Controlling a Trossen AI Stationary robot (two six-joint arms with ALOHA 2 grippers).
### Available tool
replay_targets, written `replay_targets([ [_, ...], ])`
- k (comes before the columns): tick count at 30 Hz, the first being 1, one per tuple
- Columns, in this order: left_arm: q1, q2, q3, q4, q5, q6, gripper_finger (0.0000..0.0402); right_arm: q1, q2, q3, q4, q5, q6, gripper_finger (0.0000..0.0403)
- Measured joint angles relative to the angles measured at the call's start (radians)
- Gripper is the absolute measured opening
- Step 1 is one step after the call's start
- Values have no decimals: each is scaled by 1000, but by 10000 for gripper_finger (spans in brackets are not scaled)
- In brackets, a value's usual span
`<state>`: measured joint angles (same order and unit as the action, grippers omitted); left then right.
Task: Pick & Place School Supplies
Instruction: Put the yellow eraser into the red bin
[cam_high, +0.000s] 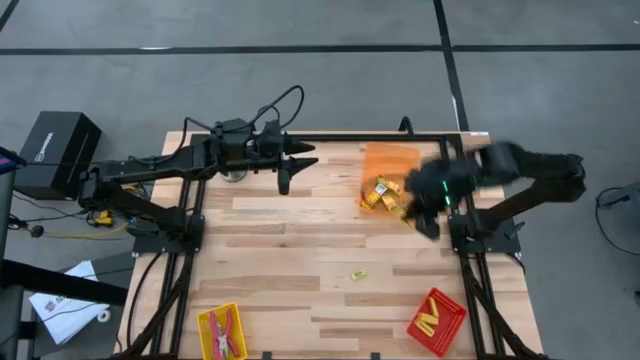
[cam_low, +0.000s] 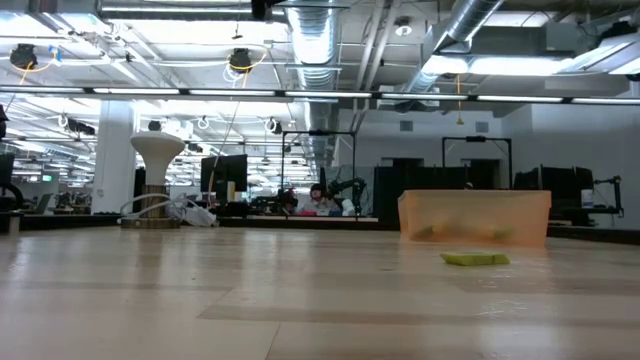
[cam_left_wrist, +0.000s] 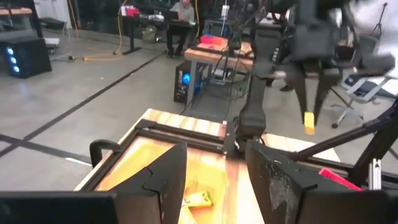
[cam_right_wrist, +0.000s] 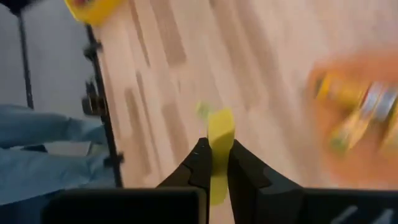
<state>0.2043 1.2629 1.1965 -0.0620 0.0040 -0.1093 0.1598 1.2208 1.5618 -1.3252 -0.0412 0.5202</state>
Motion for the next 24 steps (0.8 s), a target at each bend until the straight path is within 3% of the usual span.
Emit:
replay_targets([
  [7, -3, 0, 0, -34, 5, 0, 159, 424, -165, -443, 220, 165, 672, 19],
  [12, -3, 0, 0, -35, 30, -2, 160, 664, -153, -646, 436, 269, 1037, 19],
  [17, -3, 0, 0, -36, 53, -8, 158, 817, -56, -729, 576, 321, 1278, 19],
  [24, -3, 0, 0, -36, 53, -8, 154, 964, 106, -732, 689, 331, 1491, 19],
])
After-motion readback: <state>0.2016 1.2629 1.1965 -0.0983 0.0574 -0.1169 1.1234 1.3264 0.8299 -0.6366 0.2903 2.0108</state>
